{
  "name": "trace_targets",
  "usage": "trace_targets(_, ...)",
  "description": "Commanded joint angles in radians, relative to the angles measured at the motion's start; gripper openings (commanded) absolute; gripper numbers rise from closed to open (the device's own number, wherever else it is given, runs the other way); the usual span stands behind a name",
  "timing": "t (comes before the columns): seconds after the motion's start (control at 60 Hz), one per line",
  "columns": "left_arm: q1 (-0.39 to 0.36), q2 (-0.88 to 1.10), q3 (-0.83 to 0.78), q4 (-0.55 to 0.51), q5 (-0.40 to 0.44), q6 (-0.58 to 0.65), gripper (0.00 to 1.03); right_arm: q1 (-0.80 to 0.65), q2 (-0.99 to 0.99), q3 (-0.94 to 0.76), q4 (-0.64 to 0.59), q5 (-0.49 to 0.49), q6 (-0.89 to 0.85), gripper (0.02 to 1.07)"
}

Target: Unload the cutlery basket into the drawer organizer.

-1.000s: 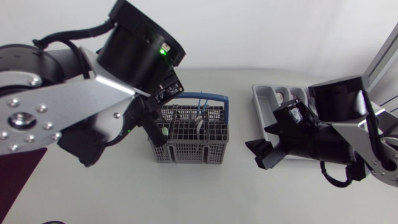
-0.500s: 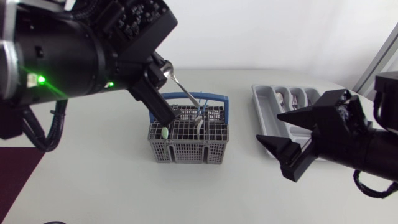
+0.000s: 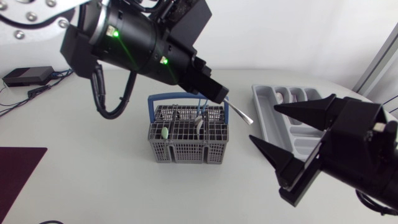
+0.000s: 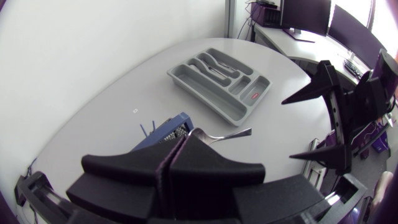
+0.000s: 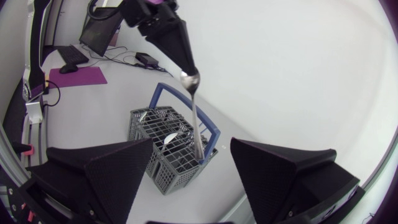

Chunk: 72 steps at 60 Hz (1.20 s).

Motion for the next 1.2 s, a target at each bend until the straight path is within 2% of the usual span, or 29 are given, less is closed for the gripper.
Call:
trace_targets(0.0, 0.003, 0.044, 0.050, -0.006, 0.044, -0.054, 0.19, 0.039, 0.029, -0.043, 0.048, 0.045, -0.040, 0.91)
trace_targets(0.117, -0.004, 0.079, 0.066, -0.008, 0.066, -0.061, 0.19, 0.058, 0.077, -0.060, 0.129, 0.088, -0.075, 0.84)
trace_targets(0.25, -0.018, 0.090, 0.069, -0.008, 0.073, -0.064, 0.19, 0.061, 0.141, -0.059, 0.202, 0.120, -0.111, 0.84)
trace_targets(0.3, -0.023, 0.091, 0.070, -0.008, 0.076, -0.064, 0.19, 0.059, 0.173, -0.060, 0.237, 0.123, -0.127, 0.76)
trace_targets(0.5, -0.035, 0.096, 0.072, -0.009, 0.076, -0.064, 0.19, 0.055, 0.259, -0.052, 0.312, 0.132, -0.158, 0.64)
trace_targets(0.617, -0.044, 0.096, 0.066, -0.011, 0.075, -0.063, 0.19, 0.047, 0.290, -0.048, 0.335, 0.132, -0.178, 0.55)
trace_targets(0.683, -0.050, 0.097, 0.062, -0.009, 0.075, -0.063, 0.19, 0.042, 0.302, -0.042, 0.335, 0.132, -0.178, 0.55)
trace_targets(0.817, -0.056, 0.099, 0.062, -0.011, 0.075, -0.061, 0.19, 0.032, 0.318, -0.031, 0.335, 0.132, -0.186, 0.47)
trace_targets(0.9, -0.058, 0.099, 0.059, -0.011, 0.075, -0.061, 0.19, 0.016, 0.324, -0.029, 0.347, 0.132, -0.187, 0.46)
trace_targets(1.0, -0.058, 0.099, 0.052, -0.011, 0.075, -0.060, 0.19, 0.009, 0.324, -0.028, 0.350, 0.132, -0.190, 0.38)
trace_targets(1.183, -0.055, 0.099, 0.039, -0.008, 0.073, -0.057, 0.19, 0.001, 0.325, -0.026, 0.350, 0.132, -0.192, 0.38)
